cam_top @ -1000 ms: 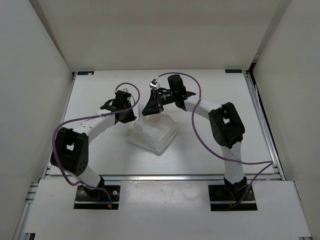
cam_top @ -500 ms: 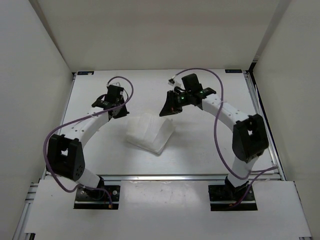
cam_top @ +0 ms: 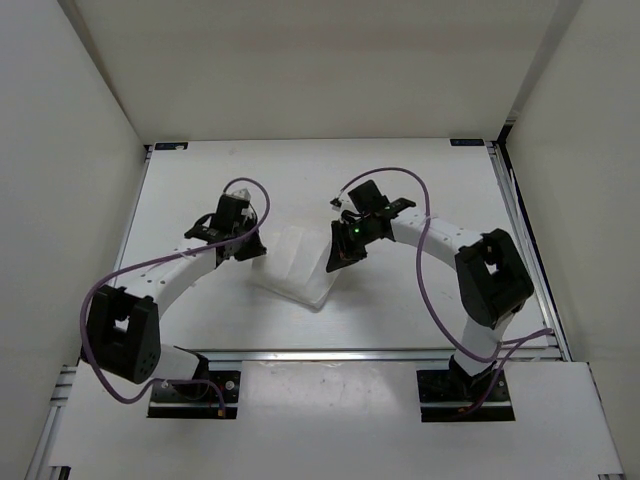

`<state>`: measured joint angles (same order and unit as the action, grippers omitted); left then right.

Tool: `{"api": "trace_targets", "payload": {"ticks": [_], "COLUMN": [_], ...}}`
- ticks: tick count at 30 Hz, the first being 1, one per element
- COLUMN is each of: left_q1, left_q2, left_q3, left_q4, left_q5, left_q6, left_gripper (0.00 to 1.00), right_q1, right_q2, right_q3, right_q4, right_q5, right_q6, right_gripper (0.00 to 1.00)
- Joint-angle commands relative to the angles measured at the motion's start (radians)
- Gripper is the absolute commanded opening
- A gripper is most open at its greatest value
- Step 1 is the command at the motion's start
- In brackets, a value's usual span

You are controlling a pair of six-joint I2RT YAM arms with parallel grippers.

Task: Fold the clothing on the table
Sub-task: Fold the skirt

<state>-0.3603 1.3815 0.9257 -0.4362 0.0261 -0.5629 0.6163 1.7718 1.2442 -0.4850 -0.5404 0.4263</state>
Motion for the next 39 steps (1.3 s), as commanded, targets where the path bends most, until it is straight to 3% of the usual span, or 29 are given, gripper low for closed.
{"api": "trace_targets", "payload": {"ticks": [1, 10, 14, 18, 23, 26, 27, 28, 30, 31, 34, 39], "left_q1": [0.000, 0.027, 0.063, 0.077, 0.107, 0.103, 0.093, 0.080, 0.070, 0.073, 0.099, 0.103], "left_q2": [0.005, 0.054, 0.063, 0.074, 0.044, 0.031, 0.019, 0.008, -0.037, -0.071, -0.171, -0.284], "left_q3": [-0.076, -0.229, -0.255, -0.180, -0.010, 0.094, 0.123, 0.136, 0.124, 0.098, -0.003, -0.187], "left_q4": [0.023, 0.099, 0.152, 0.139, 0.065, 0.018, -0.001, -0.027, -0.044, -0.058, -0.075, -0.090], "left_q5": [-0.055, -0.106, -0.120, -0.104, -0.051, 0.015, 0.040, 0.055, 0.069, 0.075, 0.118, 0.175], "left_q6": [-0.002, -0.005, -0.008, 0.018, 0.031, 0.044, 0.049, 0.061, 0.073, 0.069, 0.051, 0.026], "left_gripper": [0.00, 0.00, 0.00, 0.00, 0.01, 0.12, 0.19, 0.32, 0.38, 0.39, 0.37, 0.35], "right_q1": [0.000, -0.024, -0.042, -0.056, -0.049, -0.082, -0.095, -0.117, -0.157, -0.182, -0.272, -0.512], "right_q2": [0.060, 0.236, 0.244, 0.201, 0.025, -0.084, -0.107, -0.148, -0.248, -0.323, -0.503, -0.783], "right_q3": [0.067, 0.187, 0.257, 0.323, 0.337, 0.258, 0.217, 0.187, 0.034, -0.012, -0.245, -0.469], "right_q4": [-0.018, -0.095, -0.141, -0.213, -0.231, -0.192, -0.172, -0.165, -0.101, -0.084, -0.067, -0.092], "right_q5": [0.057, 0.175, 0.198, 0.218, 0.207, 0.148, 0.116, 0.105, 0.103, 0.120, 0.207, 0.185], "right_q6": [-0.041, -0.104, -0.123, -0.144, -0.149, -0.091, -0.052, -0.040, 0.014, 0.025, 0.058, 0.081], "right_gripper": [0.00, 0.01, 0.00, 0.00, 0.02, 0.06, 0.17, 0.26, 0.34, 0.42, 0.45, 0.53]}}
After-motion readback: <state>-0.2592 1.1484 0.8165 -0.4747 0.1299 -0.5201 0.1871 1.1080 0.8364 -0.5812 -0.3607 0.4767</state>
